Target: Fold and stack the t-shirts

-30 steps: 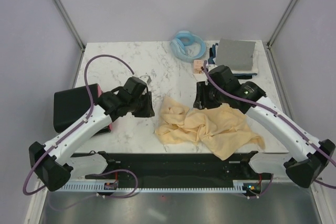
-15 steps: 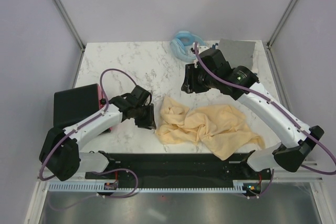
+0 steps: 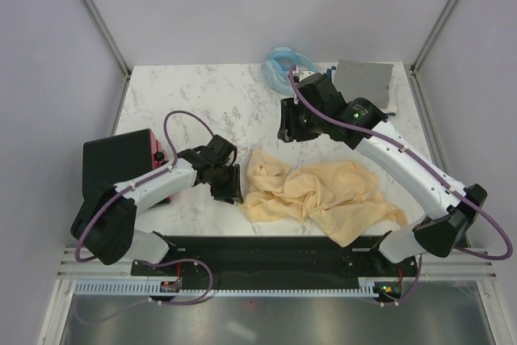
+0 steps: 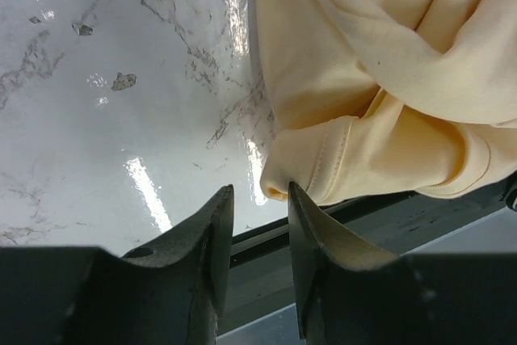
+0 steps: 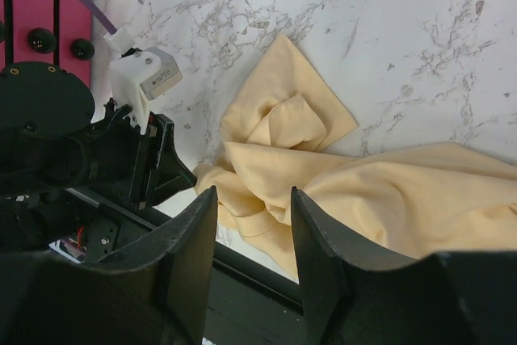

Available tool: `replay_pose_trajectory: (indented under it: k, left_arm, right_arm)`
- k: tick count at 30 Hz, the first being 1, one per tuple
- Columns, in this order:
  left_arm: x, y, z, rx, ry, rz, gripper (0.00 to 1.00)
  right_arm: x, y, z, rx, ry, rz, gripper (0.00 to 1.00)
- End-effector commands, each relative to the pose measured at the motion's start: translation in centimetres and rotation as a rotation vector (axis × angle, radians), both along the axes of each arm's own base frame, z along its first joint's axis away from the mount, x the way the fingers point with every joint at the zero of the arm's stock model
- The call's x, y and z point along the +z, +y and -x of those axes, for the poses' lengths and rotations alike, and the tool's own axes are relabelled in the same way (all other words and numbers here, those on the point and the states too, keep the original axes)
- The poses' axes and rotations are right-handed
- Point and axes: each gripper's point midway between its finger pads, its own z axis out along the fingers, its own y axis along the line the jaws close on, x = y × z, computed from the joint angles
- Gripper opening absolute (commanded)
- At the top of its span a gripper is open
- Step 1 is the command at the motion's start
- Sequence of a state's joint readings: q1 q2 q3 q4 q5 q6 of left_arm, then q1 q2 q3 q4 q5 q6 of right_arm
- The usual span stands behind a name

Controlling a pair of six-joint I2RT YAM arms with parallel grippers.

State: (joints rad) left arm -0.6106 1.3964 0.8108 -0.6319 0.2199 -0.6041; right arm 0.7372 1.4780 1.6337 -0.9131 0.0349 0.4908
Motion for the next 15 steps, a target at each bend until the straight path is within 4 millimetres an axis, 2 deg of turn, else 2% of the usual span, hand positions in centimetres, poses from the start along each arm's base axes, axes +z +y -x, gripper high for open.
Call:
replay_pose_trajectory:
  k: [1,9,13,15]
  left_arm:
    - [0.2,-0.9,-1.0,-0.044,-0.041,0.051,0.40]
    - [-0.2,-1.5,-0.3,-0.059,-0.022,0.102,0.40]
    - [-0.9,-1.1,0.5,-0.059,-0.003,0.099,0.39]
    - [-0.5,-1.0,0.8,-0.055,-0.010,0.110,0.40]
  right_arm:
    - [2.3,-0.9,0.0,-0.046,-0.062,-0.035,0.49]
    - [2.4,-1.2,0.3,-0.076,-0.047,-0.055,0.48]
    - [2.6,-1.4,0.7,-0.085,-0.049,-0.071,0.48]
    - [2.5,-1.8,0.9,-0.099,-0.047,-0.069,0.48]
